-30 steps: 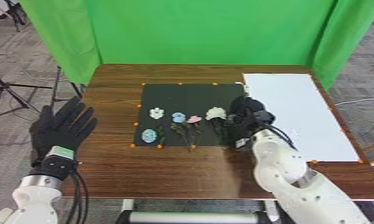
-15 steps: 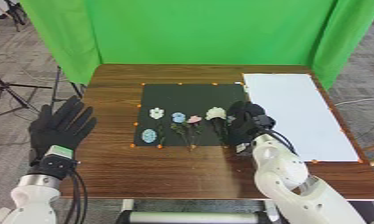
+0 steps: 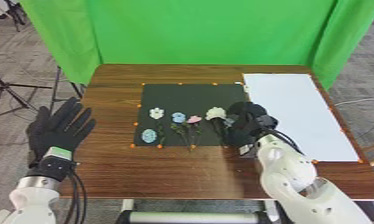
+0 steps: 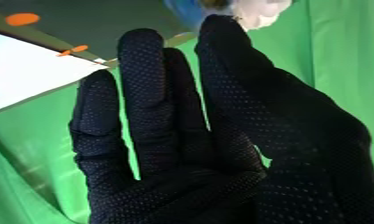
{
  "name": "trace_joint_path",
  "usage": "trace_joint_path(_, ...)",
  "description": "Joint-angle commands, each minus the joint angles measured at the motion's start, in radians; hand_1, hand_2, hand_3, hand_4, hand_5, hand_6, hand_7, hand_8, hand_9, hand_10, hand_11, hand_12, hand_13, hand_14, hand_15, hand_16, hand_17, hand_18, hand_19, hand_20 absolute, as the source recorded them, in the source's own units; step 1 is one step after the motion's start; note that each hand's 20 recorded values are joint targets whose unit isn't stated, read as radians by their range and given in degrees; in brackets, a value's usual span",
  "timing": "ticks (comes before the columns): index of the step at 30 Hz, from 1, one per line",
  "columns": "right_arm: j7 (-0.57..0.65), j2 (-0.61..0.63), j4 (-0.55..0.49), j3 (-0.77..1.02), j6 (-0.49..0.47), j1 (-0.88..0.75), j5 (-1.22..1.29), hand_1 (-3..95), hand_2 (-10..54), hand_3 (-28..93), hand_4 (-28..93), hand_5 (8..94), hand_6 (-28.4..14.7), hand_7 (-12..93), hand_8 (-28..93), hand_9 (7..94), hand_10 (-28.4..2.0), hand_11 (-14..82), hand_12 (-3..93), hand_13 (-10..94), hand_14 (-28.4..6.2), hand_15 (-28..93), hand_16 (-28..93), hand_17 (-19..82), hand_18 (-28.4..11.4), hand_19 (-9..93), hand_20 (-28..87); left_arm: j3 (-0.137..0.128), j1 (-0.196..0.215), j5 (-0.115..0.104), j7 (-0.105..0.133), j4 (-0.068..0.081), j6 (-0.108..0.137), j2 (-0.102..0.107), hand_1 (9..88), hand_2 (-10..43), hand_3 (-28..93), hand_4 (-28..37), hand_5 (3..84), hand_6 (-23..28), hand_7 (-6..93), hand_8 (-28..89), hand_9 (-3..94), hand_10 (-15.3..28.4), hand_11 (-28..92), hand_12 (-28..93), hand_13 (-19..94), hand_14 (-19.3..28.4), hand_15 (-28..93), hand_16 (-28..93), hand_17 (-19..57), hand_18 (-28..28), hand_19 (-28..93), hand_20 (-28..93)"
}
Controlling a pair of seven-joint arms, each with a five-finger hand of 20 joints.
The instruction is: Arrange flowers
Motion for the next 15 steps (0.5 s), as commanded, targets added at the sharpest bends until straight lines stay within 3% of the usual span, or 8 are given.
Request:
trace_joint_path(1, 0.001, 0.006, -0.016, 0.013, -0.029, -0.015, -0.015, 48.8, -9.5, 84, -28, 52.3, -0.1, 25, -17, 50.6, -11.1, 12.4, 13.6, 52, -11.4, 54, 23, 31, -20.9, 78, 38, -0.005, 0.011, -0.005, -0.001, -0.009, 0.006, -0.008, 28.8, 4.8, 71, -28.1, 35.9, 6.6, 17.5, -9, 28.3, 13.4, 18, 12, 17, 13.3, 31, -6, -4.7, 12.2, 27, 9)
trace_joint_path(5, 0.000, 0.009, -0.042, 0.039, -0.014, -0.032, -0.014, 44.7, -9.5, 84, -28, 51.2, -0.9, 24, -17, 49.4, -11.6, 12.1, 13.5, 51, -12.2, 54, 22, 30, -21.4, 78, 38, -0.004, 0.012, -0.010, 0.004, -0.010, 0.010, -0.005, 28.9, 4.7, 71, -28.1, 35.7, 6.6, 17.5, -9, 28.3, 13.3, 18, 12, 17, 13.3, 31, -6, -4.7, 12.2, 27, 9)
trace_joint_path(8, 0.030, 0.018, -0.090, 0.072, -0.006, -0.058, -0.016, 36.0, -9.5, 81, -28, 48.1, -2.9, 21, -15, 46.6, -13.9, 10.7, 13.6, 47, -14.2, 53, 20, 30, -22.6, 78, 39, -0.006, 0.003, -0.005, -0.005, -0.006, 0.005, -0.002, 28.9, 4.8, 71, -28.2, 35.7, 6.5, 17.5, -9, 28.3, 13.3, 18, 13, 17, 13.4, 31, -6, -4.7, 12.2, 27, 9)
trace_joint_path(11, -0.011, 0.009, -0.117, 0.128, 0.080, -0.094, 0.006, 29.5, -9.5, 78, -28, 42.8, -5.2, 16, -13, 42.5, -16.5, 8.9, 13.9, 44, -15.5, 50, 17, 29, -24.0, 77, 39, -0.015, 0.002, 0.004, -0.005, -0.004, -0.004, 0.004, 27.8, 5.5, 71, -28.2, 35.5, 6.5, 17.4, -9, 28.3, 13.4, 18, 12, 17, 13.3, 31, -6, -4.6, 12.2, 27, 9)
trace_joint_path(13, -0.192, -0.006, -0.084, 0.183, 0.184, -0.119, 0.159, 26.7, -9.5, 77, -28, 41.0, -5.2, 16, -12, 41.8, -16.7, 8.4, 14.0, 42, -15.7, 46, 15, 28, -22.6, 74, 37, -0.016, -0.004, 0.005, -0.002, 0.000, -0.005, 0.008, 26.9, 6.1, 71, -28.2, 35.2, 6.7, 16.5, -10, 28.5, 13.4, 17, 12, 17, 13.1, 30, -6, -4.6, 12.2, 26, 9)
trace_joint_path(14, -0.341, -0.024, -0.049, 0.224, 0.210, -0.128, 0.300, 26.6, -9.5, 78, -28, 39.8, -4.6, 16, -12, 41.1, -15.8, 7.9, 13.8, 41, -14.8, 43, 14, 27, -20.4, 69, 34, -0.019, -0.003, 0.007, -0.001, 0.002, -0.010, 0.008, 26.4, 6.5, 71, -28.2, 35.2, 6.9, 15.6, -10, 28.6, 13.5, 17, 12, 18, 13.1, 29, -7, -4.5, 12.2, 26, 8)
trace_joint_path(15, -0.398, -0.037, -0.038, 0.252, 0.189, -0.134, 0.365, 27.4, -9.5, 79, -28, 38.3, -3.6, 18, -13, 40.2, -14.7, 8.5, 13.8, 39, -13.7, 40, 13, 25, -17.9, 62, 30, -0.023, 0.000, 0.007, 0.000, 0.001, -0.010, 0.008, 26.2, 6.7, 71, -28.2, 35.2, 6.9, 15.2, -9, 28.6, 13.4, 16, 11, 18, 13.0, 29, -7, -4.5, 12.2, 26, 8)
